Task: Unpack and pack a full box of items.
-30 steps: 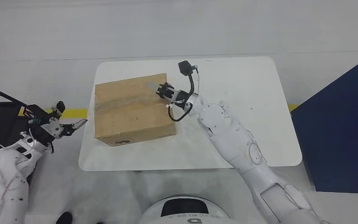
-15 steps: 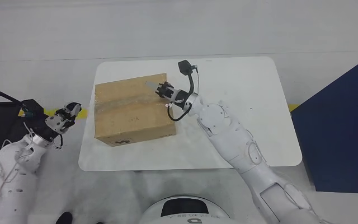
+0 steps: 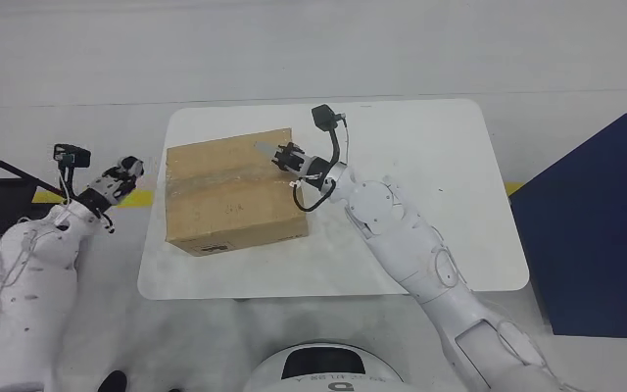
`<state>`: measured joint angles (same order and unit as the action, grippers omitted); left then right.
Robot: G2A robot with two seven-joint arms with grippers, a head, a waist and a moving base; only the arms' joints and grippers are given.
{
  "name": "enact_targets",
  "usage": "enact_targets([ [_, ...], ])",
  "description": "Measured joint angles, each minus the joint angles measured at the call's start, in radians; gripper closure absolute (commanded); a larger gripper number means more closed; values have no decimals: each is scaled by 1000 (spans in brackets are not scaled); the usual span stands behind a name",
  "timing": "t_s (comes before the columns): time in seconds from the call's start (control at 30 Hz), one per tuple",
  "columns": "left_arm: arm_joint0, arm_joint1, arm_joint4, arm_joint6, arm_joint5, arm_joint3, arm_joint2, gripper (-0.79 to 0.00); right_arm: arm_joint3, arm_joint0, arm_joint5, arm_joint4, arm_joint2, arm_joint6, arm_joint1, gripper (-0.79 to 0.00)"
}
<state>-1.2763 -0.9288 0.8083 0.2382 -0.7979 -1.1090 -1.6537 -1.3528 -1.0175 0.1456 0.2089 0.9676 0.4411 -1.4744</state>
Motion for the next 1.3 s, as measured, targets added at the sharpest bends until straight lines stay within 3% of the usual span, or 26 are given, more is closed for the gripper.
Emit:
enact_targets([
  [0.17, 94, -13, -79, 147, -38, 55, 102, 0, 0, 0, 0, 0, 0, 0, 0, -785],
  [0.37, 193, -27, -180, 239, -44, 136, 175, 0, 0, 0, 0, 0, 0, 0, 0, -785],
  [0.67, 287, -51, -184, 278, -41, 138, 289, 0, 0, 0, 0, 0, 0, 0, 0, -785],
  [0.87, 310, -66, -169, 268, -31, 133, 355, 0, 0, 0, 0, 0, 0, 0, 0, -785],
  [1.1, 305, -47, -122, 209, -32, 172, 304, 0, -9, -7, 11, -2, 1, -4, 0, -785],
  [1.3, 254, -11, -25, 114, -30, 148, 201, 0, -82, -97, 114, -41, 73, -47, 19, -785],
])
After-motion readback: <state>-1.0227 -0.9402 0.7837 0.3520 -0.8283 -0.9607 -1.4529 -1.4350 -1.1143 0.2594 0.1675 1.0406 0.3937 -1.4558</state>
